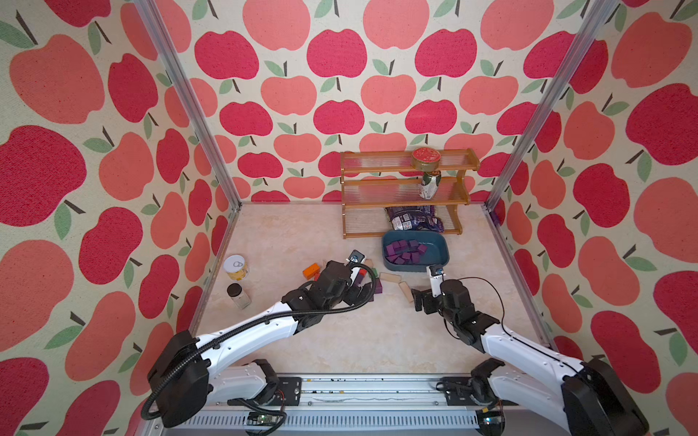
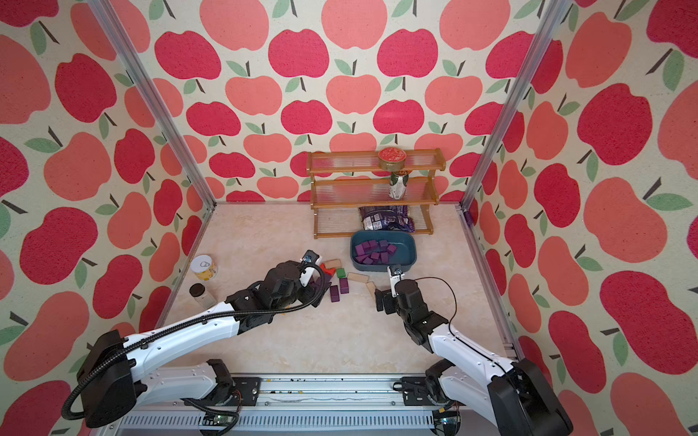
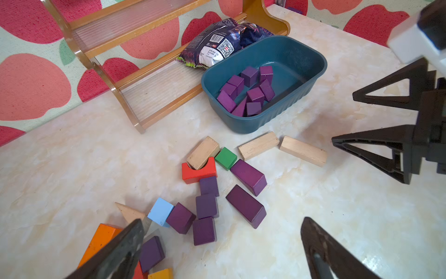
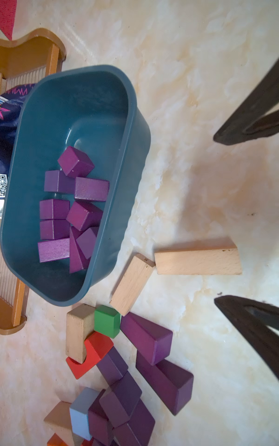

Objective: Pick purple bricks into the storage bin
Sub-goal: Pick up the building block from the center of the board.

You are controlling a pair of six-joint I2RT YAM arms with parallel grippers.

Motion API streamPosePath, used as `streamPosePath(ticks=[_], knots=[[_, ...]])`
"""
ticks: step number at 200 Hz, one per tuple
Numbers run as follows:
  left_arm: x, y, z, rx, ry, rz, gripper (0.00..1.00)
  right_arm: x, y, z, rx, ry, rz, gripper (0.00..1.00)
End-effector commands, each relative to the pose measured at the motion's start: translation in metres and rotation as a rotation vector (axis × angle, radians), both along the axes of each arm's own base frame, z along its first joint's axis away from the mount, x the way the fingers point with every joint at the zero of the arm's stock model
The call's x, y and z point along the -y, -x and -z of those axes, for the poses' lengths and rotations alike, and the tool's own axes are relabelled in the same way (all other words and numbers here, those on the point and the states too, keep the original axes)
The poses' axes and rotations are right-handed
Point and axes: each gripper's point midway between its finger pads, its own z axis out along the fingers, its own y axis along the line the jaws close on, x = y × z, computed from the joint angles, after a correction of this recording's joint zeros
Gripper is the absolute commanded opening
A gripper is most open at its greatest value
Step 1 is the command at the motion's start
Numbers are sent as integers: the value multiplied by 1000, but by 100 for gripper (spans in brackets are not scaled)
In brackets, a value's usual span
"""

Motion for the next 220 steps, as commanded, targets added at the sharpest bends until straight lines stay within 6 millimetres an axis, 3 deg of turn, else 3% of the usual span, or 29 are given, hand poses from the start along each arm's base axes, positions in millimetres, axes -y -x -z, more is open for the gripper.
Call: streamPosePath(ticks=[1, 46, 90, 95, 146, 180, 209, 212, 220], knots=[[-6, -4, -3, 59, -5, 25, 99, -18, -5, -7, 5, -8, -81, 99], [-17, 2, 9, 90, 22, 32, 99, -33, -5, 7, -59, 3, -144, 99], [-34, 1, 39, 57, 50, -2, 99, -40, -2, 10, -83, -5, -183, 99], [-37, 1, 31, 78, 72, -4, 99, -40, -1, 10, -83, -8, -188, 99], [-59, 8, 29, 106, 121, -68, 99, -47, 5, -1, -86, -51, -199, 99], [-80, 12, 8, 173, 187, -131, 99, -59, 4, -16, -79, -92, -185, 95], [-93, 10, -2, 183, 249, -167, 99, -73, 2, -24, -69, -104, -162, 85], [-95, 13, 10, 166, 235, -166, 99, -74, 1, -23, -73, -107, -158, 84], [-96, 13, 13, 160, 229, -170, 100, -78, 1, -22, -79, -118, -148, 80]])
